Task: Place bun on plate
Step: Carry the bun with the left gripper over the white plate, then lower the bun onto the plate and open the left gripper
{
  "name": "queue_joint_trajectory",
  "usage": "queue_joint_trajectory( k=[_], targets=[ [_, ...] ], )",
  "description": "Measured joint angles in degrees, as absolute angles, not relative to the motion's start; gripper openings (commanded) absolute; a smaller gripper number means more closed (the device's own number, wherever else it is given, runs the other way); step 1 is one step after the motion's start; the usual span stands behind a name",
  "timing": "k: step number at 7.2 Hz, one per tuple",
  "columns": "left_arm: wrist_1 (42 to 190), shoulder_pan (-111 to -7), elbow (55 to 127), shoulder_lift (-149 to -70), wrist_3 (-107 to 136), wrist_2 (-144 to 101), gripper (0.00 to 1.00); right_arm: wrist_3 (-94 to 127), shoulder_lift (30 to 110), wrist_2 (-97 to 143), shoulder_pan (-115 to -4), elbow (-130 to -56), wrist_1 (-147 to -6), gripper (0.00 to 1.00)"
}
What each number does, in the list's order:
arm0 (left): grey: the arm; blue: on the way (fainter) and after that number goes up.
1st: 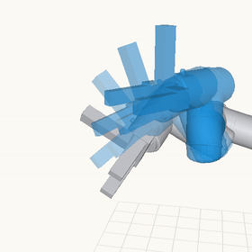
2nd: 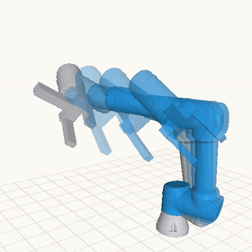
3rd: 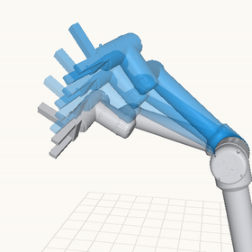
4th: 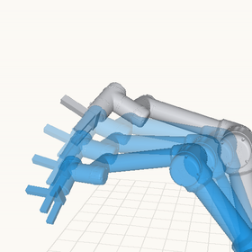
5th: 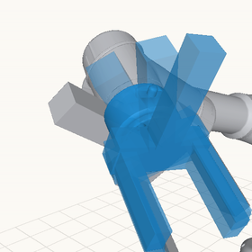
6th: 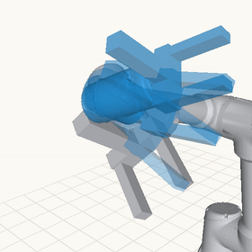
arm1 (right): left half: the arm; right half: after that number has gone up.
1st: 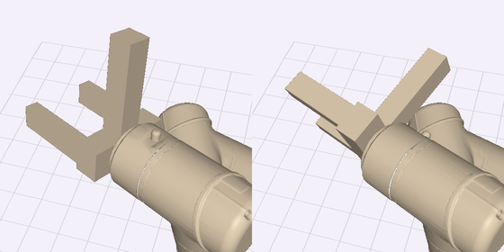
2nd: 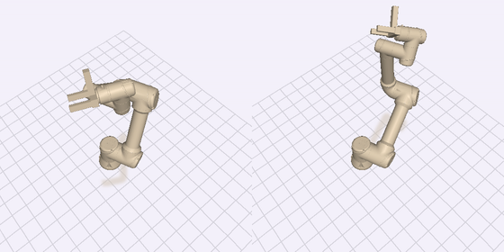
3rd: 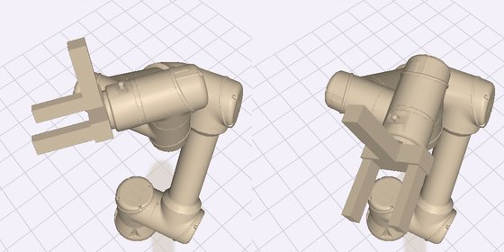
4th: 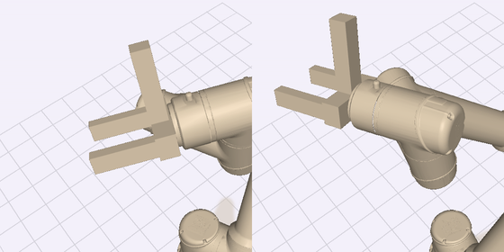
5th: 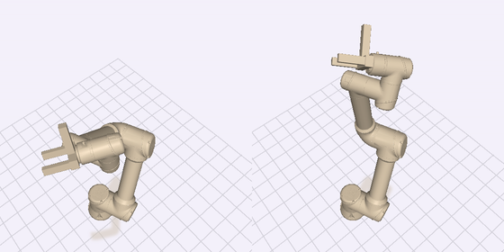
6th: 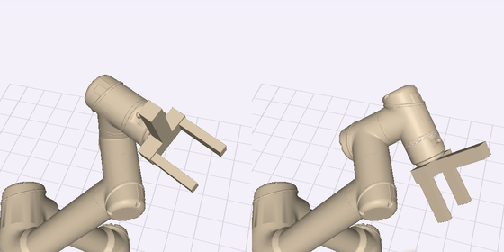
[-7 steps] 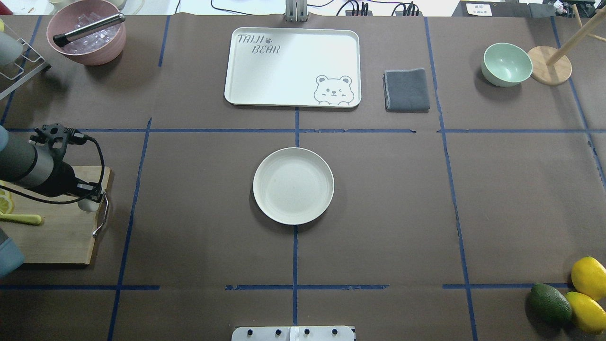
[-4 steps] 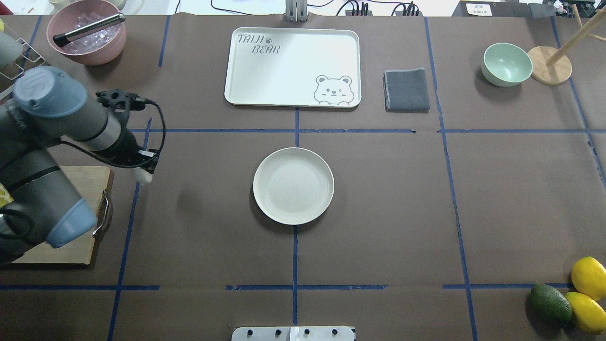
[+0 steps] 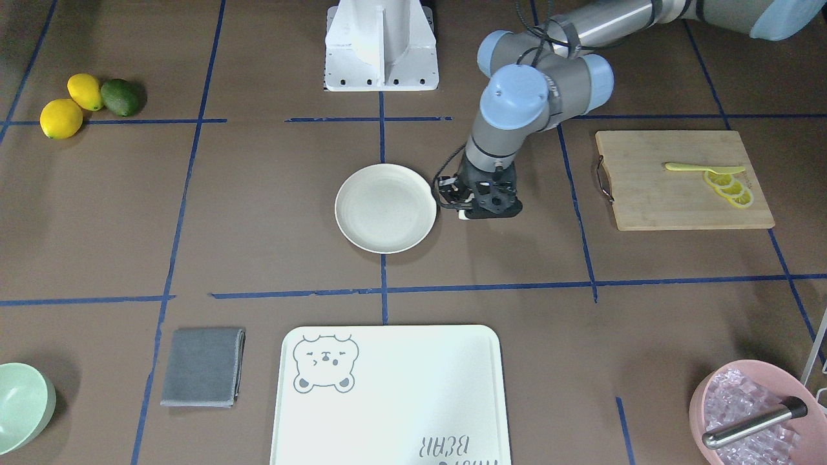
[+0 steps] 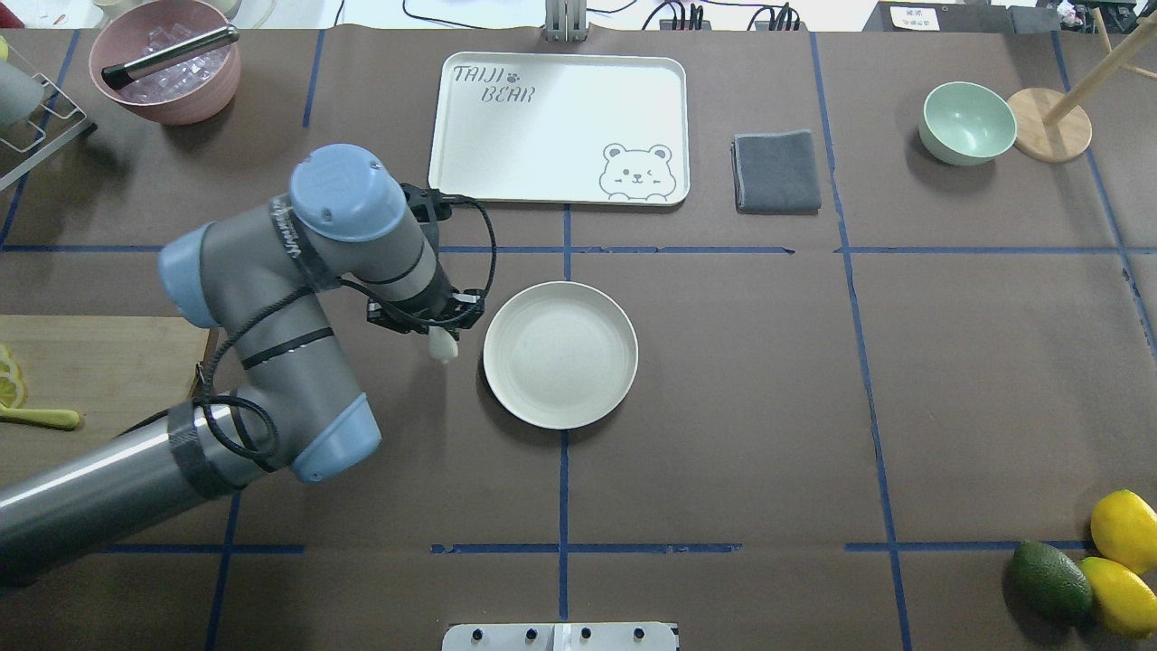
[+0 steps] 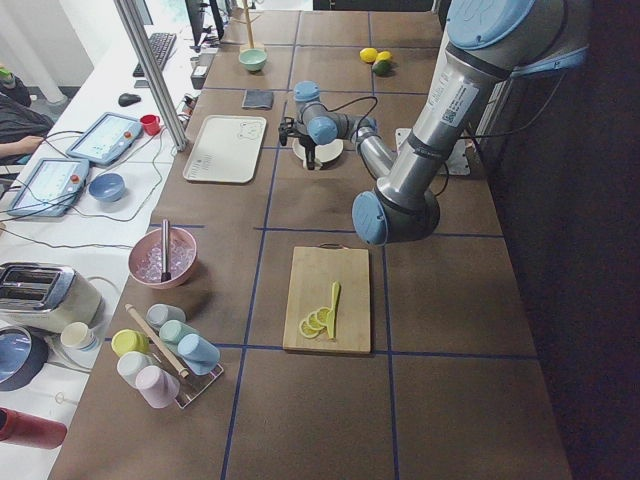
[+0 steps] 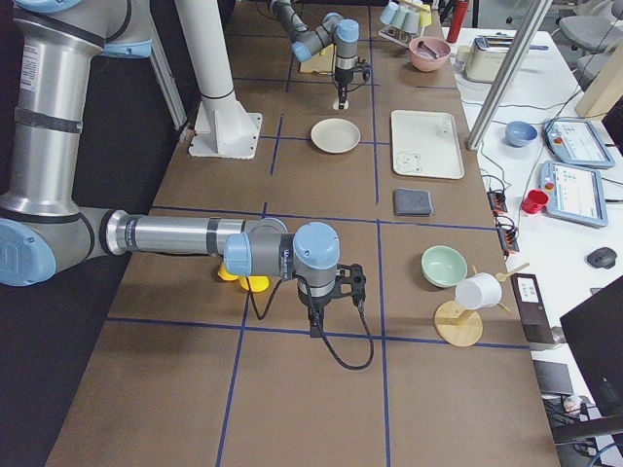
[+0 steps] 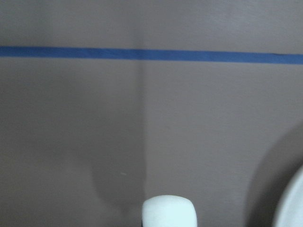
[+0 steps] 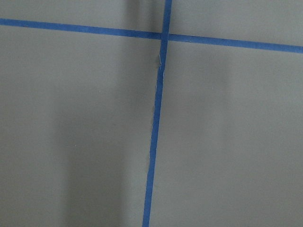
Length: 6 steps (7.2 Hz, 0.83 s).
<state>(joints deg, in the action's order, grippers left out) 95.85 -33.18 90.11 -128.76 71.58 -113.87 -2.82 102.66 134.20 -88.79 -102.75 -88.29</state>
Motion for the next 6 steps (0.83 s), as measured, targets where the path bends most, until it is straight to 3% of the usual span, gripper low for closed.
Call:
queue_joint_trajectory(
  k=[2,4,6],
  targets=[
    [96.04,-29.61,85.36,-135.13,76.59,-110.63,0.32,-2.82,102.65,134.31,-88.77,-102.74,-88.32,1.0],
    [96.19,-27.31,82.62,-138.23,79.12,-109.15,0.46,-2.81,102.66,134.27,-88.77,-102.69,-88.33,1.0],
    [96.43,-25.94,79.3,-140.73,79.99,-107.48,0.99,-2.81,102.66,134.35,-88.77,-102.66,-88.33,1.0]
  ],
)
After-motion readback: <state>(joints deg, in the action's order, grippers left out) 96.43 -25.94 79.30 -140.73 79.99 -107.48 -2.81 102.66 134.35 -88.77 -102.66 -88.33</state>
